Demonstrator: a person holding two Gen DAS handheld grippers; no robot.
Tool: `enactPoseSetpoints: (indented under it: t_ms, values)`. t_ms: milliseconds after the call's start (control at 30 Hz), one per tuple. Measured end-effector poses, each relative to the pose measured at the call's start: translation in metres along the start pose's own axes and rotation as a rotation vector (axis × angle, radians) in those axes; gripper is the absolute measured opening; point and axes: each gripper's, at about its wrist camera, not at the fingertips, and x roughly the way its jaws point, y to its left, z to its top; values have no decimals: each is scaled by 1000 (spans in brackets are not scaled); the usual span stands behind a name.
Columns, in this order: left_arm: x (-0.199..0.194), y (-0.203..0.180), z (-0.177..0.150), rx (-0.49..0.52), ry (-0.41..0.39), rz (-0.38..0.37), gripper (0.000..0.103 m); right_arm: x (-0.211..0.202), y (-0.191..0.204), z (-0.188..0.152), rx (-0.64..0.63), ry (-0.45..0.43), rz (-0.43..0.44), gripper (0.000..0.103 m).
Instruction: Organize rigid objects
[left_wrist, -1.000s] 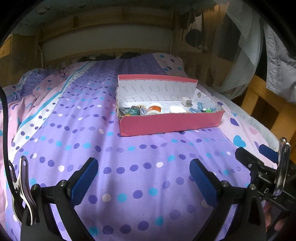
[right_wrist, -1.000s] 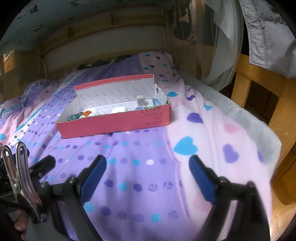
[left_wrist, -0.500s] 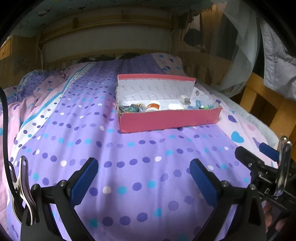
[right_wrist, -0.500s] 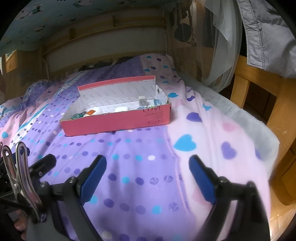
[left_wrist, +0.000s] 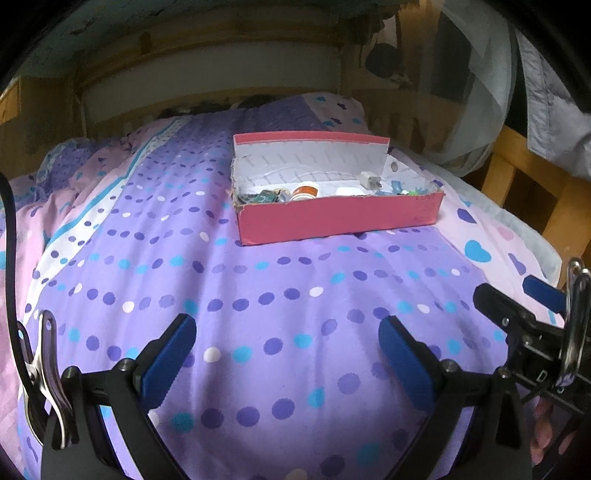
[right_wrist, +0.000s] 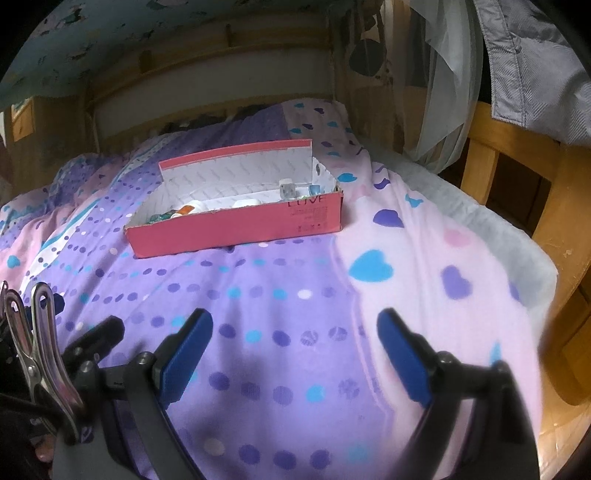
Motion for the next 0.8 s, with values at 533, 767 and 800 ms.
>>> enactPoseSetpoints:
  t_ms: [533, 767, 800]
  values:
    - [-3, 14, -13, -54, 179, -21, 101, 2, 1, -11, -13, 225, 13, 92]
    - [-13, 15, -16, -56, 187, -14, 101, -3, -1, -16, -2, 246, 25, 92]
    - [-15, 14, -16, -57, 194, -12, 101, -4, -2, -17, -1, 249, 25, 92]
